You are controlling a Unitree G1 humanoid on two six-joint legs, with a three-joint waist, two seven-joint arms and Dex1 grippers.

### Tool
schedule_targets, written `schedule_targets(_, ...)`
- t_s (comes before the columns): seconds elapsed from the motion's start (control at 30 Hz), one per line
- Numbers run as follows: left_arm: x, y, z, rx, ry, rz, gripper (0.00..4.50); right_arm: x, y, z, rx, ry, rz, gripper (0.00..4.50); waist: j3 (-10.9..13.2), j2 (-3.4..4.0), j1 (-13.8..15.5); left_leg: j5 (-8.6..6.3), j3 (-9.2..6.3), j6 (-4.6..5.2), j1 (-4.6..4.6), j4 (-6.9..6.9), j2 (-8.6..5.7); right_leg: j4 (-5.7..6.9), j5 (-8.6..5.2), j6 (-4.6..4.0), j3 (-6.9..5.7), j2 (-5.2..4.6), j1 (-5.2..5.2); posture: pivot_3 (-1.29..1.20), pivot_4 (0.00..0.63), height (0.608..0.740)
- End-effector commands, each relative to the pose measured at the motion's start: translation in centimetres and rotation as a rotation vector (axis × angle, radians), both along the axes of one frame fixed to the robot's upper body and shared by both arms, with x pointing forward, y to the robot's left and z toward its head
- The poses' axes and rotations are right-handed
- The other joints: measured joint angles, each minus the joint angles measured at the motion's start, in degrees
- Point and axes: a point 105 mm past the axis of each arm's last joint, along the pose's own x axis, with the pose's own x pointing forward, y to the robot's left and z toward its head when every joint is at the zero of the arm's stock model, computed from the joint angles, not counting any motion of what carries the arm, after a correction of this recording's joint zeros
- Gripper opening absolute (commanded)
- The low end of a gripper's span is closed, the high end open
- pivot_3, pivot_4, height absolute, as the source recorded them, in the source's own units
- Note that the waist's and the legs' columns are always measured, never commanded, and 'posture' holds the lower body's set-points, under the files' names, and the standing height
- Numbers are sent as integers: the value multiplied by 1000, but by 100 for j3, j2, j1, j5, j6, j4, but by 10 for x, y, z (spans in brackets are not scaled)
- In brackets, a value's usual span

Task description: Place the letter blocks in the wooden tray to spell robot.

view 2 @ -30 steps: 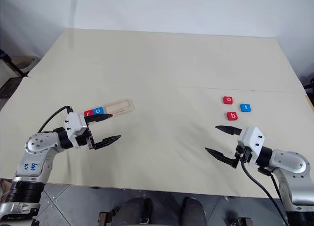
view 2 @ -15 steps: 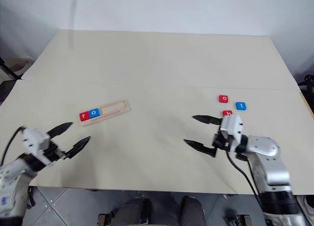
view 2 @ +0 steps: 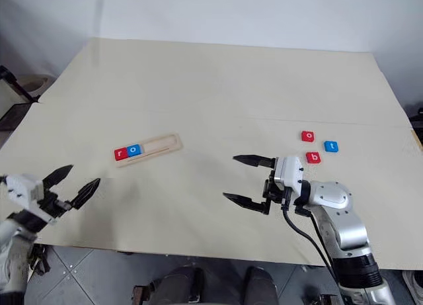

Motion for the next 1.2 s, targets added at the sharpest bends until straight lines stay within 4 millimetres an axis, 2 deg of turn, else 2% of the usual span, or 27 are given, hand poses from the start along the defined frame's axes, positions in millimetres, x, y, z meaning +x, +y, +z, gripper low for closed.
schedule_targets(0.03,15,-2,2,92,50,-115,4500,-5,-7,13,0,-45,-20,4450,-1,-2,-9,0,1,0,0,0,1,0,0,0,1,0,-2,0,150,740)
schedule_targets(0.2,36,1,1,149,132,-205,4500,-6,-12,15,-4,-46,-55,4450,-1,-4,-102,-2,20,-3,0,-7,2,1,0,0,-1,0,-17,0,150,740)
schedule_targets(0.33,47,-4,-2,196,209,-291,4500,-12,-14,16,-5,-43,-80,4450,1,-7,-133,-2,45,-3,-4,-5,1,9,0,0,-11,0,-18,0,150,740)
schedule_targets(0.5,60,-4,-2,210,238,-280,4500,-16,-18,17,-11,-36,-106,4450,0,-13,-144,-2,62,-3,-5,-2,2,13,0,0,-8,-2,-22,0,150,740)
schedule_targets(0.67,61,-8,-8,211,275,-305,4500,-20,-21,20,-20,-37,-124,4450,0,-20,-143,-2,82,-3,-11,-2,2,37,0,0,-8,-9,-48,0,150,740)
schedule_targets(0.87,48,-2,-33,236,407,-318,4500,-23,-22,23,-22,-44,-147,4450,-2,-23,-147,-2,86,-1,-5,-1,1,46,0,0,-8,-16,-51,0,150,740)
schedule_targets(1.2,48,-19,-35,184,382,-393,4500,-21,-22,21,-17,-49,-163,4450,-4,-23,-142,-4,85,3,1,0,-3,58,0,0,-6,-26,-58,0,150,740)
